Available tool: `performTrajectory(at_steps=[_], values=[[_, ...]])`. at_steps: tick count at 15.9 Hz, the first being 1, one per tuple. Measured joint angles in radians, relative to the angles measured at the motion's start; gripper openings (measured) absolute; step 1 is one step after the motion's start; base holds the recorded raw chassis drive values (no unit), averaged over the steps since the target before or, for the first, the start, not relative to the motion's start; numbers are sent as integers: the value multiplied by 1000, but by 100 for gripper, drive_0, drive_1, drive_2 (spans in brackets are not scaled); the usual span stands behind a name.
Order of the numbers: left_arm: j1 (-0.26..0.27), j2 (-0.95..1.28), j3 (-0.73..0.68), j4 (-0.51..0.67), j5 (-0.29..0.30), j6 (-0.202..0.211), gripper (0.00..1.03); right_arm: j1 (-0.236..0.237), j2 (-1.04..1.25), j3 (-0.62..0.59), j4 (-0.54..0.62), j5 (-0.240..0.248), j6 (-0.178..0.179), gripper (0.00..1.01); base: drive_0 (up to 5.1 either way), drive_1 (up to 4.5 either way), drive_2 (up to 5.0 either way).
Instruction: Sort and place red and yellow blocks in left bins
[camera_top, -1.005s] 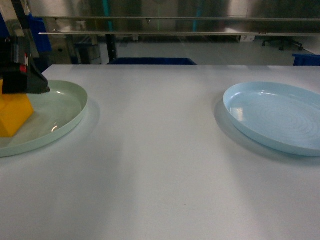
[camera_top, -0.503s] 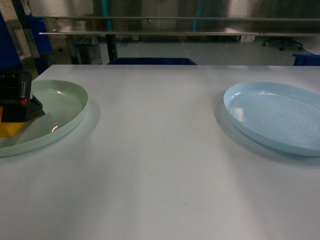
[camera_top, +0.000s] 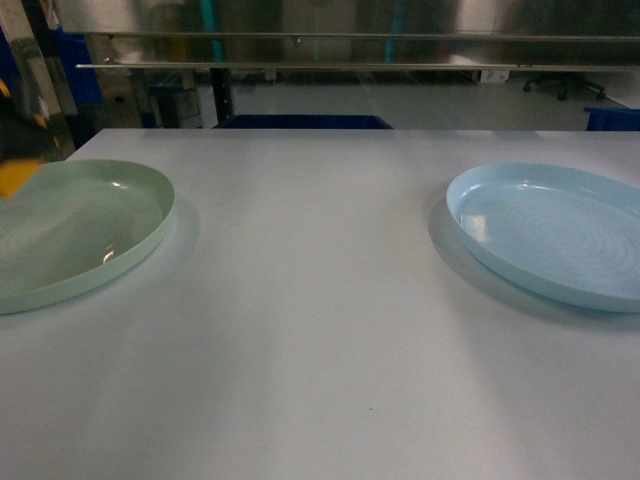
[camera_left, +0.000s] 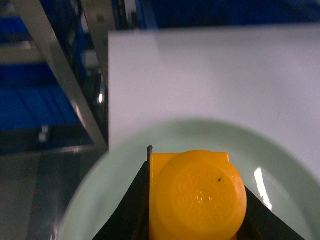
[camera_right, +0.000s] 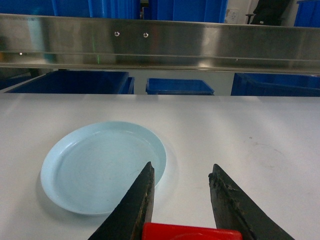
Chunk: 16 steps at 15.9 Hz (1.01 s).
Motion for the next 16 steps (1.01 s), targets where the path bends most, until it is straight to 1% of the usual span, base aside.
performTrajectory(at_steps=[1,3,4,6,8,11,13,16], values=[[19,-69,17,67,33,-9,27,0,0,0,0,0,0,28,0,0,0],[62,-192,62,135,82,-19,27,0,0,0,0,0,0,28,0,0,0],[87,-272,64,134,107,-34,27,0,0,0,0,0,0,28,0,0,0],[111,-351,40,111,128,-45,27,0,0,0,0,0,0,28,0,0,0],[113,-445,1,59,127,-65,27,0,0,0,0,0,0,28,0,0,0],[84,-585,-41,27,71,-66,27,0,0,0,0,0,0,28,0,0,0],[72,-613,-58,7,42,-64,27,0,0,0,0,0,0,28,0,0,0],[45,-634,-90,-23,20,-58,27,0,0,0,0,0,0,28,0,0,0]])
